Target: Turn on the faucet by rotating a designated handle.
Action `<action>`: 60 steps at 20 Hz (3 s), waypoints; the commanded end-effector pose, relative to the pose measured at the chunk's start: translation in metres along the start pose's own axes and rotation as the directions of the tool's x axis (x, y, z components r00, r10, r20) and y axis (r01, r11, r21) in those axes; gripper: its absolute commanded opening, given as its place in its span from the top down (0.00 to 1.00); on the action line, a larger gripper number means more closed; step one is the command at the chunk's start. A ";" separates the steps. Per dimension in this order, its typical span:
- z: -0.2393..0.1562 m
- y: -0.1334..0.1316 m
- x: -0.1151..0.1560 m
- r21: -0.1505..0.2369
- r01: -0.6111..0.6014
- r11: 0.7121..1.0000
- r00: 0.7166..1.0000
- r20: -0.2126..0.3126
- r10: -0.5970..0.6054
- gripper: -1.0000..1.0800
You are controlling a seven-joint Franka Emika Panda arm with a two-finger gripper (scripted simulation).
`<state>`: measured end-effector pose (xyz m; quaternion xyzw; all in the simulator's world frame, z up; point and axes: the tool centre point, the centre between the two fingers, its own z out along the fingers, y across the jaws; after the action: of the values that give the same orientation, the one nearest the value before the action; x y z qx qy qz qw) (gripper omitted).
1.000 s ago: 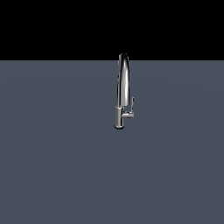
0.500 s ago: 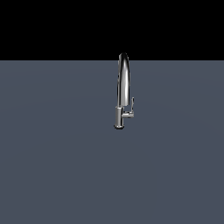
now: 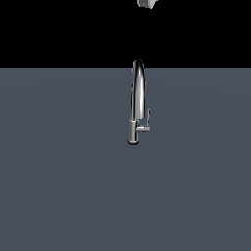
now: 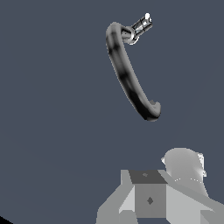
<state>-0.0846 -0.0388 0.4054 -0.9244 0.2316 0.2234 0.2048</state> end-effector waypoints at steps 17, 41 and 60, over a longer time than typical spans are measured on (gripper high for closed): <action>0.029 0.003 0.122 0.243 -0.302 0.922 0.922 0.320 0.218 1.00; 0.137 0.032 0.265 0.341 -0.752 0.564 0.565 0.774 0.286 1.00; 0.158 0.041 0.264 0.328 -0.795 0.510 0.512 0.815 0.273 1.00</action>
<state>0.0568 -0.0847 0.1303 -0.4978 0.5023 0.4955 0.5043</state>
